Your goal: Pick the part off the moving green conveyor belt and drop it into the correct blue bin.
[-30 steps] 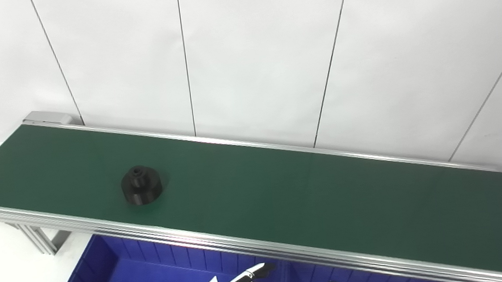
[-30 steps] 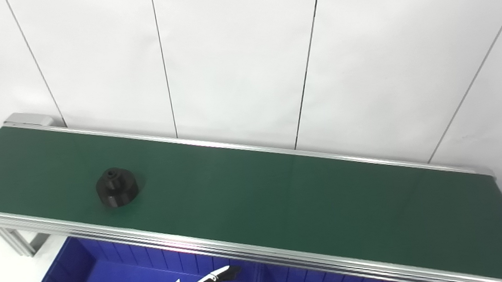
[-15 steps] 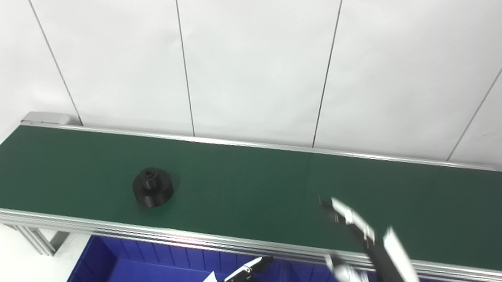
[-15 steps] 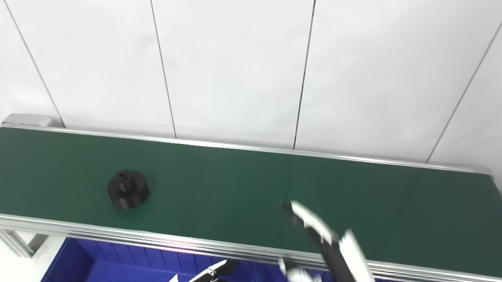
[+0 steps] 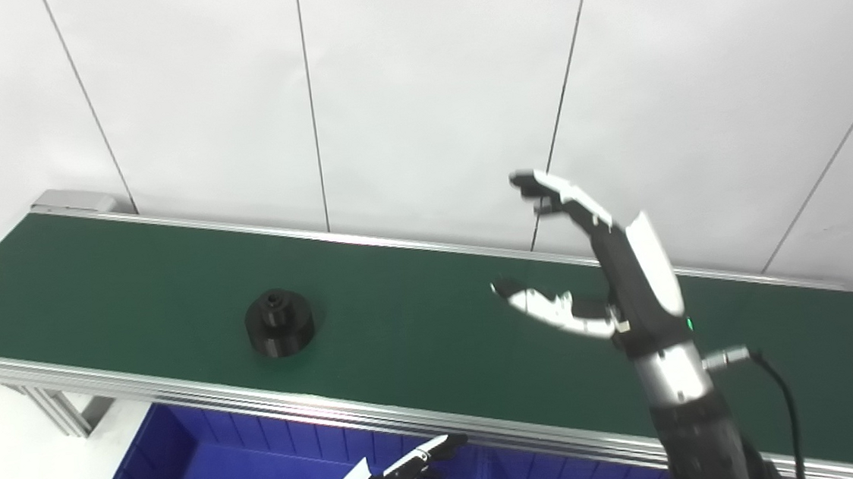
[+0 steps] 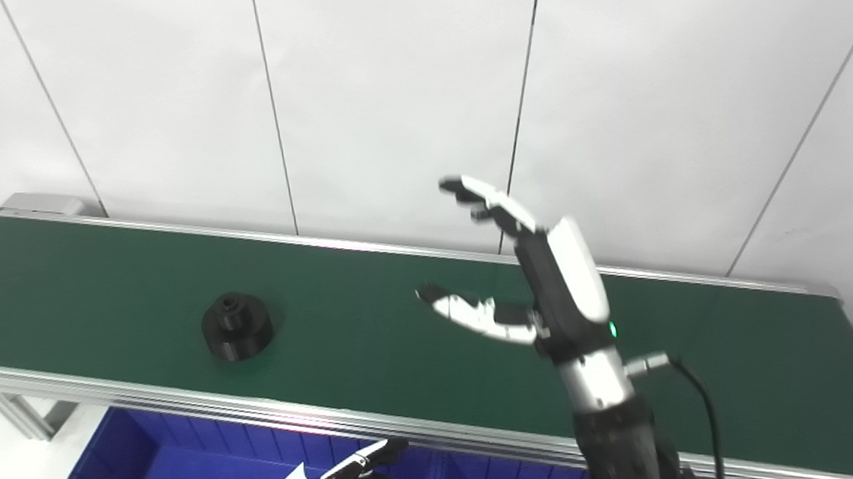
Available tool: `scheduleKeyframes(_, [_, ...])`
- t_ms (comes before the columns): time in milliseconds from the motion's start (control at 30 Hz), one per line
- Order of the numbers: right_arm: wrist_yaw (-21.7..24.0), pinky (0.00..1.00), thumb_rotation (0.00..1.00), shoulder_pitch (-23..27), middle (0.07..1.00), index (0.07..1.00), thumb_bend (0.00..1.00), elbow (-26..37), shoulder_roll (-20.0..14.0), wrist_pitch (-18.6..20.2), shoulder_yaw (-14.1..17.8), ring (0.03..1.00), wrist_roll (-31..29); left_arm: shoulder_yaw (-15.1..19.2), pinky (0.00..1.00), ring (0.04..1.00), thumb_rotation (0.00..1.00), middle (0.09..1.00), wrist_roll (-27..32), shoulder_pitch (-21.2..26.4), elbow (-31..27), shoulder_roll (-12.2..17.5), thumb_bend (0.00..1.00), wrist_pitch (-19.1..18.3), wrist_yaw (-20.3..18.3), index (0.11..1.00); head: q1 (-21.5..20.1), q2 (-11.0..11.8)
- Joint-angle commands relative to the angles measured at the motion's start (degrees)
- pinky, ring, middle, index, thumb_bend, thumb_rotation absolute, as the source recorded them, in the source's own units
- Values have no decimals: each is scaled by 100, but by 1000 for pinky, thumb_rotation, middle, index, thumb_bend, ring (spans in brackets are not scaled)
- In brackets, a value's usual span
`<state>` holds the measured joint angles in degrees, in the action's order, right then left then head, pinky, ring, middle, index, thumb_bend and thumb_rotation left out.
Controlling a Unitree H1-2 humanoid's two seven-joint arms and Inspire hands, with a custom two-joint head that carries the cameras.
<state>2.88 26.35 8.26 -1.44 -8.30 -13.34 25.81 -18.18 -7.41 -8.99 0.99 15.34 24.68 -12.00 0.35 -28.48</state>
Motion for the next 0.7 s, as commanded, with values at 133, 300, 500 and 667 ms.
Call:
scheduleKeyframes(133, [-203, 661, 180, 782, 772, 795, 720, -287, 482, 277, -82, 744, 495, -32, 866, 934, 605, 964, -16, 68, -113, 51, 451, 222, 66, 938, 55, 29])
scheduleKeyframes(300, [-908, 663, 141, 1366, 736, 771, 726, -1552, 686, -274, -6, 729, 513, -50, 861, 932, 593, 964, -21, 87, -123, 59, 449, 223, 66, 935, 67, 23])
scheduleKeyframes(500, [-1521, 690, 178, 2119, 746, 776, 756, -3083, 670, -493, -210, 734, 917, -43, 858, 932, 580, 965, -28, 79, -189, 49, 448, 220, 34, 935, 183, 2])
scheduleKeyframes(667, [-2191, 666, 186, 2737, 732, 775, 759, -4589, 789, -872, -395, 714, 1035, -40, 855, 930, 578, 966, -54, 13, -280, 68, 448, 217, 22, 934, 217, -19])
